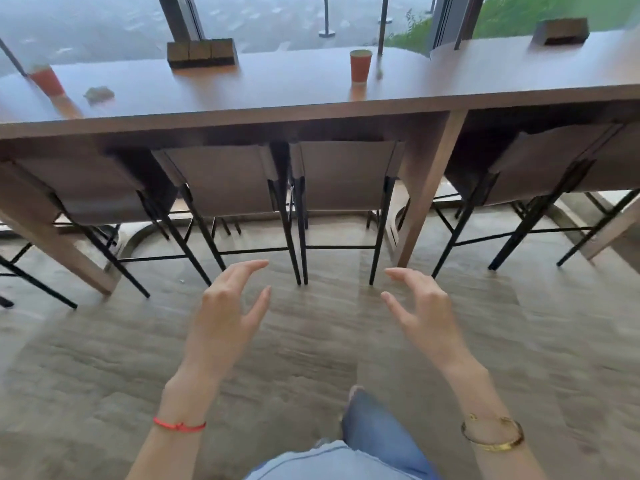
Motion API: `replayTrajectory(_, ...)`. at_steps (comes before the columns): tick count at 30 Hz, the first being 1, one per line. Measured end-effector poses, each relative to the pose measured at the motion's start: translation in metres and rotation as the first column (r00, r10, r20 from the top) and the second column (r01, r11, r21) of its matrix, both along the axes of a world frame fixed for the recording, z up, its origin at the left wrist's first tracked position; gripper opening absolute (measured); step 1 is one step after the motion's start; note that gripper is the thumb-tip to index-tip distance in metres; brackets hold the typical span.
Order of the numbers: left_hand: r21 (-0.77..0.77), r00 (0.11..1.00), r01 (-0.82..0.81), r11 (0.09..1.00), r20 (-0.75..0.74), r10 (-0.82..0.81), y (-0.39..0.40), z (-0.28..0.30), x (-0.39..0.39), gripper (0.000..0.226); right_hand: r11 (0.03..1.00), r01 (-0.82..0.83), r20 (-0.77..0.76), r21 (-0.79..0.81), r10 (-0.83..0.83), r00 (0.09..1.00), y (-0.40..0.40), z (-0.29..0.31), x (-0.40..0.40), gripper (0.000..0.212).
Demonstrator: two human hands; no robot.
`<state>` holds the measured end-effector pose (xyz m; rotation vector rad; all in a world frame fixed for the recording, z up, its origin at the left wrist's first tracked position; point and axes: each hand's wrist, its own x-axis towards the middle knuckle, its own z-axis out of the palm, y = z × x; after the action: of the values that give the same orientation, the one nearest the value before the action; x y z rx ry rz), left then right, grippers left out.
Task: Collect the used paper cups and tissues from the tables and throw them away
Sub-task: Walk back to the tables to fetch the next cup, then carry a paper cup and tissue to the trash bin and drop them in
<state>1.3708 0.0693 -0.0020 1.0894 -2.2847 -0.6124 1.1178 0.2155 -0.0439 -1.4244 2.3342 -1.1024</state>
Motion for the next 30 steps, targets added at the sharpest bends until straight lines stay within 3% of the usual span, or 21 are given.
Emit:
replayTrajectory(9,-0.038,0.998,0.052,0.998,-0.033,-0.053,-0.153,-0.013,-0.131,0.04,0.999,0.045,-0.019,-0.014,-0.046,0.999,-0.142,-0.003,-0.124,0.037)
replayTrajectory(18,-0.084,0.993,0.022,0.996,-0.113,-0.031,-0.31,0.018,-0.301,0.047,0.994,0.006,-0.15,-0.112,-0.023,0.988,-0.316,0.051,-0.295,0.038)
replayTrajectory(30,-0.061,0.988,0.074,0.995,-0.133,-0.081,-0.48,0.022,-0.468,0.068,0.998,0.055,-0.238,-0.03,-0.06,0.97,-0.509,0.072,-0.455,0.036)
